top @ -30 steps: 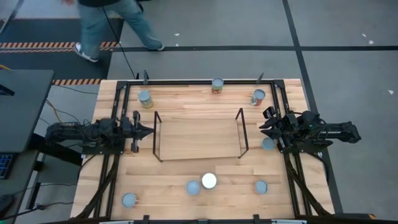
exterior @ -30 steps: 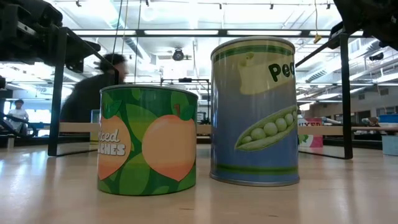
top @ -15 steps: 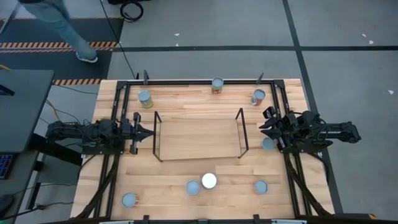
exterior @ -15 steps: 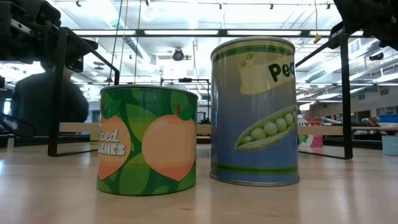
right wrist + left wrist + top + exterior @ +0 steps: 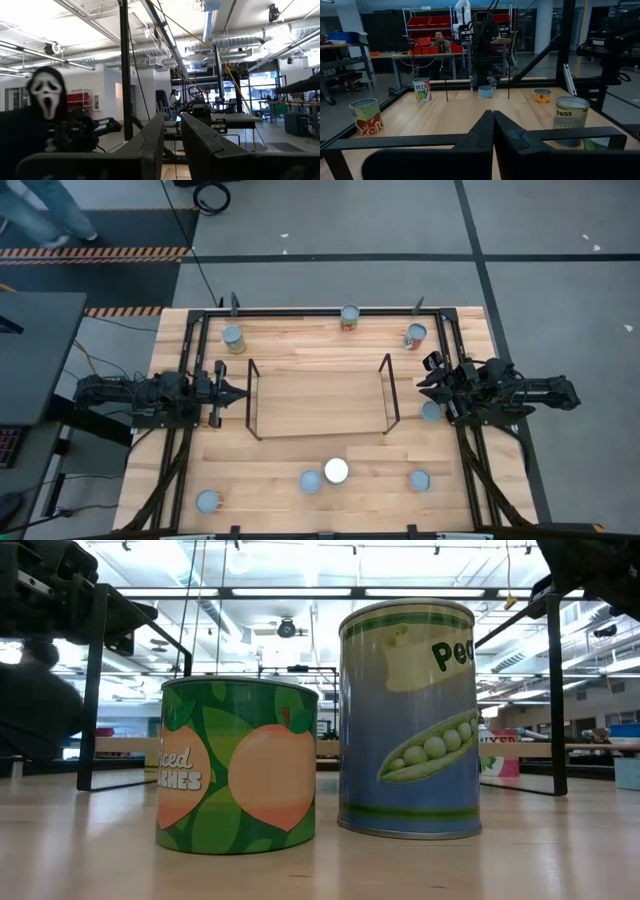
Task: Pick and place cans onto a shelf
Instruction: Put the canned spaghetti sauce on the shelf
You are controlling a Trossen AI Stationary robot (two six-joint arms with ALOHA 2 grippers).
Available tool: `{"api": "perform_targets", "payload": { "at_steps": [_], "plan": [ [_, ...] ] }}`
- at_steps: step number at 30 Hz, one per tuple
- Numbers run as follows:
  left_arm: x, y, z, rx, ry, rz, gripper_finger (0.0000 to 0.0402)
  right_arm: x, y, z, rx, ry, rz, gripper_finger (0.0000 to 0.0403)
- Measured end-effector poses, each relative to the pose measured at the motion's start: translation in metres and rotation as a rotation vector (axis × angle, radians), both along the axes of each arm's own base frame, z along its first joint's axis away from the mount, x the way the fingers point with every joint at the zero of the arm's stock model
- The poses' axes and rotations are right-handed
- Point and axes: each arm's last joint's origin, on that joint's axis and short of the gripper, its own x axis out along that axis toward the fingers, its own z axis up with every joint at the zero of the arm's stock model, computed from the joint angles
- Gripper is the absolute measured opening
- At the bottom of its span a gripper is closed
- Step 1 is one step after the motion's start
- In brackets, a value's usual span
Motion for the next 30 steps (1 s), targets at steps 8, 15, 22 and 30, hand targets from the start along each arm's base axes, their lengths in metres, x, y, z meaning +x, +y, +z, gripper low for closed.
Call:
{"api": "perform_targets", "payload": {
  "at_steps": [8,15,22,30],
  "plan": [
    [0.000,0.000,0.000,0.000,0.000,0.000,0.0011,0.000,0.000,0.000,0.000,0.000,0.000,0.0073],
    [0.000,0.000,0.000,0.000,0.000,0.000,0.0011,0.000,0.000,0.000,-0.004,-0.004,-0.002,0.0073],
    [0.000,0.000,0.000,0.000,0.000,0.000,0.0011,-0.004,-0.001,0.009,0.033,-0.096,-0.009,0.0073],
    [0.000,0.000,0.000,0.000,0.000,0.000,0.0011,-0.005,-0.003,0.011,0.179,-0.100,-0.029,0.0073]
  ]
}}
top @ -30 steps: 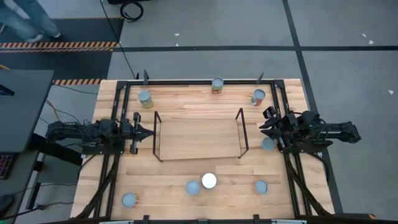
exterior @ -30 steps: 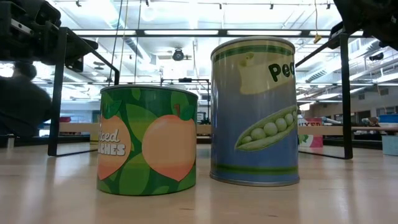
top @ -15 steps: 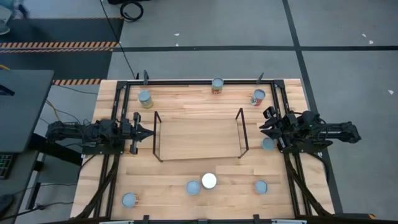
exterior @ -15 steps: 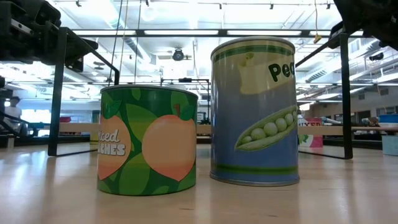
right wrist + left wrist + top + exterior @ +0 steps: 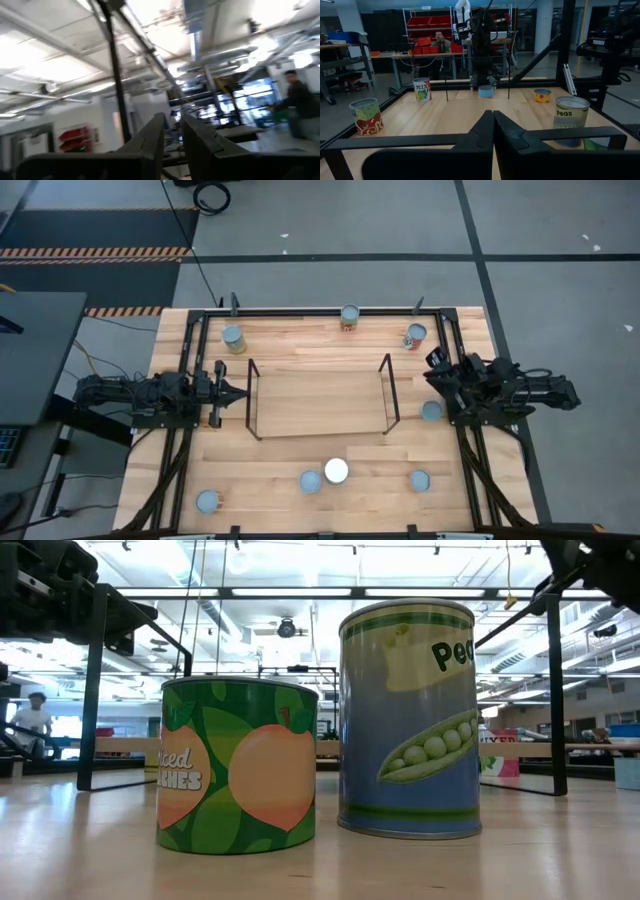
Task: Pick and place cans onto a shelf
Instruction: Put the canned spaghetti sauce on the shelf
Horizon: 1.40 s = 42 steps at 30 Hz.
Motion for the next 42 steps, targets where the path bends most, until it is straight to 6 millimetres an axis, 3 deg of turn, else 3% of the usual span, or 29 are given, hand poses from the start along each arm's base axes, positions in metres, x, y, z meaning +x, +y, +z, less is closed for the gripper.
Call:
{"api": "perform_targets", "payload": {
  "at_steps": [4,13,16,22,25,32,42],
  "plan": [
    [0.000,0.000,0.000,0.000,0.001,0.000,0.0011,0.000,-0.001,0.004,-0.022,0.011,-0.035,0.0073],
    [0.000,0.000,0.000,0.000,0.004,0.000,0.0011,0.006,-0.003,0.052,-0.078,0.141,-0.135,0.0081],
    [0.000,0.000,0.000,0.000,0.004,0.000,0.0011,0.013,-0.008,0.066,-0.055,0.266,-0.308,0.0104],
    [0.000,0.000,0.000,0.000,0.004,0.000,0.0011,0.020,-0.028,0.093,0.074,0.550,-0.880,0.0170],
    [0.000,0.000,0.000,0.000,0.004,0.000,0.0011,0.027,-0.039,0.106,0.115,0.652,-0.989,0.0201],
    [0.000,0.000,0.000,0.000,0.004,0.000,0.0011,0.082,-0.076,0.122,0.115,0.837,-0.904,0.0272],
    [0.000,0.000,0.000,0.000,0.004,0.000,0.0011,0.169,-0.158,0.092,0.143,1.080,-0.939,0.0356]
  ]
}}
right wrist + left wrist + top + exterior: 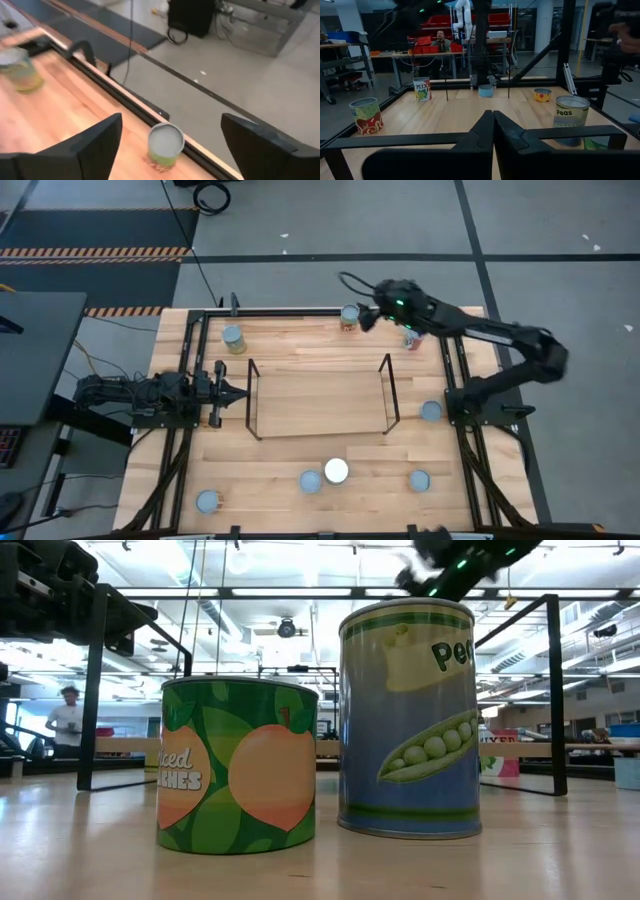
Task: Pick and place cans onto a shelf
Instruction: Put the canned spaghetti sauce on the shelf
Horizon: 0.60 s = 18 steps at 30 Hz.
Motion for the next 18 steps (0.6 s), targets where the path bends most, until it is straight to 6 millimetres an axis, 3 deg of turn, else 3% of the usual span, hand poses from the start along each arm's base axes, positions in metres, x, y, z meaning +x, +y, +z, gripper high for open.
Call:
{"api": "perform_targets", "payload": {
  "at_steps": [9,18],
  "plan": [
    [0.000,0.000,0.000,0.000,0.000,0.000,0.0011,0.042,-0.055,-0.063,0.138,0.095,-0.023,0.0380],
    [0.000,0.000,0.000,0.000,0.000,0.000,0.0011,0.060,-0.081,-0.108,0.192,0.141,-0.125,0.0381]
  ]
}}
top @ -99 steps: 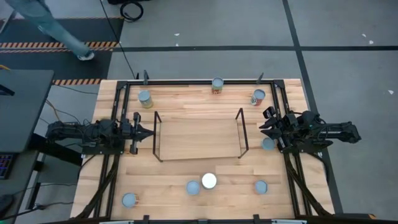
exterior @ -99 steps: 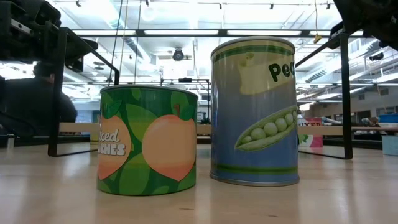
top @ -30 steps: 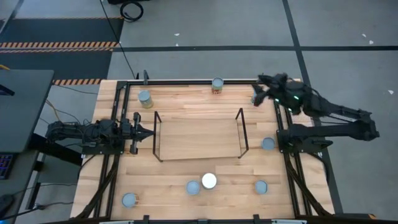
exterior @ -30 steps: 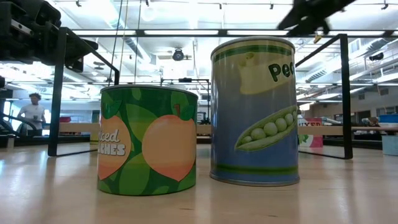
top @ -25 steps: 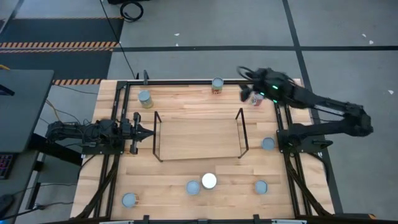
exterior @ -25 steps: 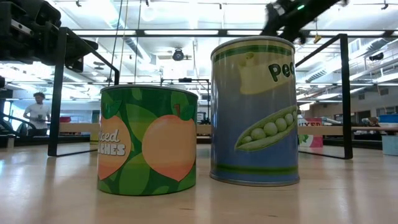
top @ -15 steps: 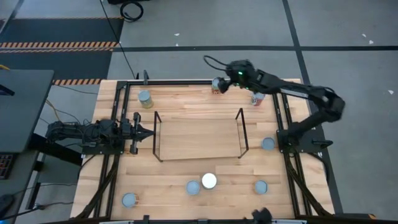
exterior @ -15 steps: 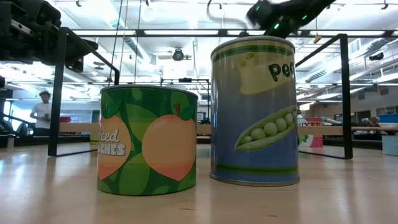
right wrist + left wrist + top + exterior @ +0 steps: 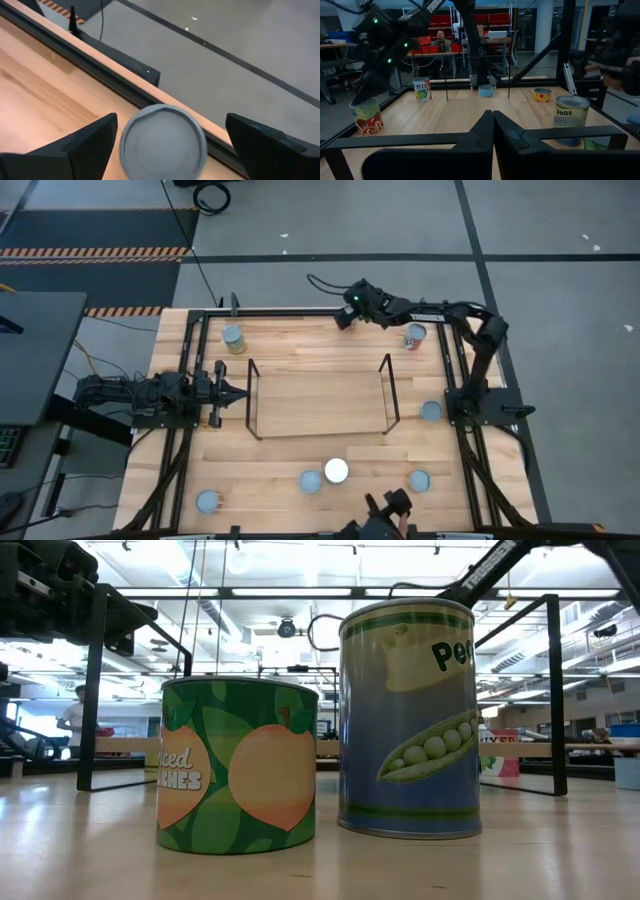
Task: Pick and place cans onto a shelf
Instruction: Put the canned spaghetti sauce on the shelf
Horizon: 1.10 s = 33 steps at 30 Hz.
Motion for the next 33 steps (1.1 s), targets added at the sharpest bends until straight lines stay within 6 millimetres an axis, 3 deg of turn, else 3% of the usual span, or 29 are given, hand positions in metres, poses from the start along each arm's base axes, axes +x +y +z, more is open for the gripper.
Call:
{"api": "perform_targets", "payload": {
  "at_steps": [10,16,25,29,33],
  "plan": [
    [0.000,0.000,0.000,0.000,0.000,0.000,0.0011,0.002,-0.013,-0.026,0.037,0.005,-0.047,0.0379],
    [0.000,0.000,0.000,0.000,0.000,0.000,0.0011,0.003,-0.012,-0.025,0.053,-0.023,-0.025,0.0369],
    [0.000,0.000,0.000,0.000,0.000,0.000,0.0011,0.010,-0.002,-0.026,0.067,-0.013,0.020,0.0296],
    [0.000,0.000,0.000,0.000,0.000,0.000,0.0011,0.017,0.012,-0.020,0.069,-0.005,0.102,0.0289],
    [0.000,0.000,0.000,0.000,-0.001,0.000,0.0011,0.030,0.046,0.012,0.036,-0.069,0.367,0.0289]
  ]
}}
